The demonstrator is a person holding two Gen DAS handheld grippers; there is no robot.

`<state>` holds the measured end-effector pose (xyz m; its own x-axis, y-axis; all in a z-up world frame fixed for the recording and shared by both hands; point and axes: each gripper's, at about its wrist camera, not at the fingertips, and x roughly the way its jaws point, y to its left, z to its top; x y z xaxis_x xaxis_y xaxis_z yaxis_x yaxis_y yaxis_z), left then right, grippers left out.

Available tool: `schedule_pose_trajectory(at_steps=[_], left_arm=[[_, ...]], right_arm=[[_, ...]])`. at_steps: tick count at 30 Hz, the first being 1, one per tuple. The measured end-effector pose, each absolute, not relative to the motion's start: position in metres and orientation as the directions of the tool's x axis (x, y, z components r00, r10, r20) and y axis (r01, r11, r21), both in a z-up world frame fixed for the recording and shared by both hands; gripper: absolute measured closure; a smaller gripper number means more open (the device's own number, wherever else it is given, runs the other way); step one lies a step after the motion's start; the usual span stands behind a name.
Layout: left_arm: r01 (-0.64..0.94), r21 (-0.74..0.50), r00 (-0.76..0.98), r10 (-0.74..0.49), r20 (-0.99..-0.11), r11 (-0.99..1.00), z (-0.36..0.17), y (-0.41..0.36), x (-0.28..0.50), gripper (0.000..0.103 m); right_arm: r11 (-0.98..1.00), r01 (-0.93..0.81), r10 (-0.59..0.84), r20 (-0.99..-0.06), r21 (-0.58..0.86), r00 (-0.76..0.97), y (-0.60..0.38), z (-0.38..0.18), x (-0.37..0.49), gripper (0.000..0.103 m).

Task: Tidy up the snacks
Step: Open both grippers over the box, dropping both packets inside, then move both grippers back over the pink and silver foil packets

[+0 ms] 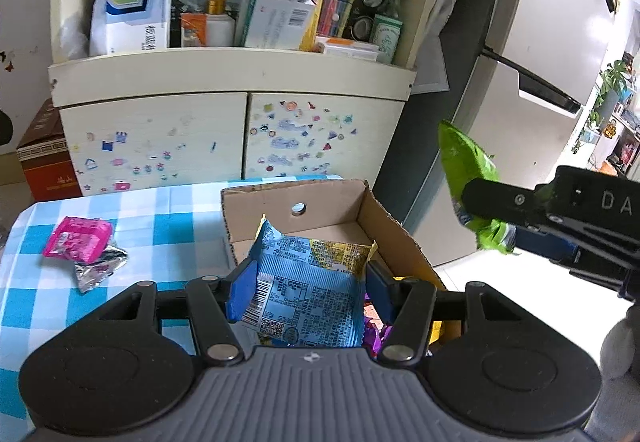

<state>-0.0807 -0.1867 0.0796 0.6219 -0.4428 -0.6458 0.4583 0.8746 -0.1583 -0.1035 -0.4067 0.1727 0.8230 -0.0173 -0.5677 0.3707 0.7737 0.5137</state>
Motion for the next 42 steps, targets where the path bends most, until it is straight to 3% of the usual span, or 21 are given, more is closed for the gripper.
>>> schedule_pose_trajectory(at_steps=[8,11,12,16,42], left_arm=[[0.45,-0.146,0.621,-0.427,-0.657,0.881,0.072,-0.207,-0.065,0.035],[0.442,-0.124,0.638,-0.409,-0.652,0.888,0.072,-0.211,-0.062,0.018],[0.435,-0.122,0.647,-0.404,-0.646,0.892,0.073,-0.21,-0.062,0.013],[0.438,-0.141,0.648,-0.421,-0.635,0.888,0.076,-0.204,-0.059,0.009],[0.323,-0.09,0.643,-0.288,-0.71,0.942,0.062,-0.137,-0.042,0.007]], right_arm=[[0.738,0.4,0.003,-0.595,0.544,0.803,-0.413,0.155,-0.088,0.049],[0.71,0.419,0.002,-0.597,0.566,0.802,-0.418,0.148,-0.083,0.046],[0.693,0.424,0.007,-0.594,0.583,0.804,-0.42,0.145,-0.083,0.043],[0.62,0.44,0.034,-0.582,0.65,0.812,-0.429,0.137,-0.083,0.029],[0.732,0.404,0.057,-0.64,0.549,0.767,-0.394,0.134,-0.063,0.029]])
